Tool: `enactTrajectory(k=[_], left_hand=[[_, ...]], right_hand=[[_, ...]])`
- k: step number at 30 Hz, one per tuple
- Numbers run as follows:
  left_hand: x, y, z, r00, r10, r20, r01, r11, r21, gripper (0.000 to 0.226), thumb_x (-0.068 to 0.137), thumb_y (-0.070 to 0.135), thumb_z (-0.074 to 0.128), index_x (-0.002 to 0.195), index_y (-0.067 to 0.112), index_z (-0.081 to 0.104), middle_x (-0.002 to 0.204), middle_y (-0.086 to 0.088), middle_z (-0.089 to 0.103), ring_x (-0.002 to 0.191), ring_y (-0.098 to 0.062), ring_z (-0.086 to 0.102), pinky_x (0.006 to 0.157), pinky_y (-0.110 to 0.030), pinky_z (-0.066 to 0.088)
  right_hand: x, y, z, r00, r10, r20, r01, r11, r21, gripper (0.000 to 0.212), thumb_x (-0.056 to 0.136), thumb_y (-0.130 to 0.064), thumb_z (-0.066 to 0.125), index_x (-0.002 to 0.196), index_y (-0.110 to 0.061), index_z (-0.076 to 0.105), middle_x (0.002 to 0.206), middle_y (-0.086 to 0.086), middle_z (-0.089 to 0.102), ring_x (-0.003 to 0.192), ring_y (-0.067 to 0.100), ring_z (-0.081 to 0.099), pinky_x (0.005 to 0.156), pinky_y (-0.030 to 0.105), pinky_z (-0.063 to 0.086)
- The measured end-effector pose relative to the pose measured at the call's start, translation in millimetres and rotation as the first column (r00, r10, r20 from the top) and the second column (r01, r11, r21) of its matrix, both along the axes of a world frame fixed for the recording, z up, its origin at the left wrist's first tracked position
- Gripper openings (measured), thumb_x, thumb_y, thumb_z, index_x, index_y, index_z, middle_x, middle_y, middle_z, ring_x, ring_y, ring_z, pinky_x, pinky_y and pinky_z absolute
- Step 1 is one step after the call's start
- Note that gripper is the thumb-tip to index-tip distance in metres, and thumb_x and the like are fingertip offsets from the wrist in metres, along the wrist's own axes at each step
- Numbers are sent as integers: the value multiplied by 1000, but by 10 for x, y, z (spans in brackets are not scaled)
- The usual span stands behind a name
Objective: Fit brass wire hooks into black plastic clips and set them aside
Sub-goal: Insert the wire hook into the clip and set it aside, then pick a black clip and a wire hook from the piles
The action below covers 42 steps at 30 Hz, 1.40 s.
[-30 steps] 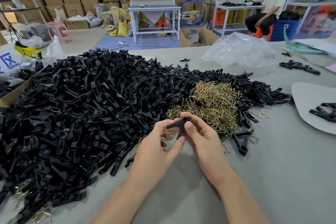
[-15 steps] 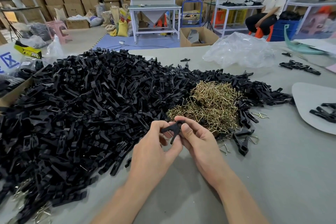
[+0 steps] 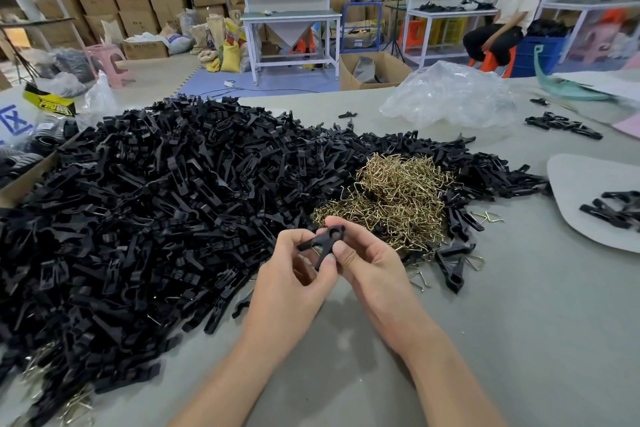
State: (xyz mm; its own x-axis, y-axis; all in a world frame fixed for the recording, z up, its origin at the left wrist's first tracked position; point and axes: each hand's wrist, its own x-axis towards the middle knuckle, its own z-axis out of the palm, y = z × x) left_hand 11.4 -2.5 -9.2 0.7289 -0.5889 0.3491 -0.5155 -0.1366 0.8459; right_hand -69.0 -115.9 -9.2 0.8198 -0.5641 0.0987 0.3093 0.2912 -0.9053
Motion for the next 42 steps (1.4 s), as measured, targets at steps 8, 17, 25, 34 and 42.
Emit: enactTrajectory(k=[8,17,25,34,42], left_hand=[[-181,-18,89,981,96,169,-104,994,40,38,73,62,56,102,54,33,81,19,63,62,-5,63,59,-34,54],[-688,-753,285,960,-121,251,94,989,116,37,84,47,63,115,29,54,108,17,48,93,-3,55,81,-27,49],[-1536,-2306,520,923,-375,84,356,916,183,42,90,45,61,124,21,55,110,3,57,99,-16,58,87,-35,51],[-1860,-3263,497,840,-543,2,501,777,382,71,97,44,57,153,10,28,141,-13,50,131,-29,46,110,-44,39],[-1185,-1893,432,872,-477,112,459,875,151,36,99,30,56,135,27,52,109,17,61,101,2,59,84,-17,48]], right_hand=[[-118,26,85,989,56,136,-74,988,137,36,94,8,50,120,-9,68,111,11,73,108,22,68,91,31,57],[-717,-538,93,956,-265,124,230,942,244,33,82,-10,64,107,-25,79,99,8,73,89,15,71,75,27,59],[-1498,-1325,47,759,-649,60,563,699,440,28,106,-35,45,129,-25,59,106,-8,76,86,5,72,67,19,55],[-1643,-1451,11,696,-718,0,598,580,553,29,110,-32,36,120,-25,62,117,-4,73,104,11,72,85,27,52],[-1217,-946,209,776,-629,-36,604,726,329,23,107,-31,42,123,-31,59,106,0,77,90,11,74,69,24,55]])
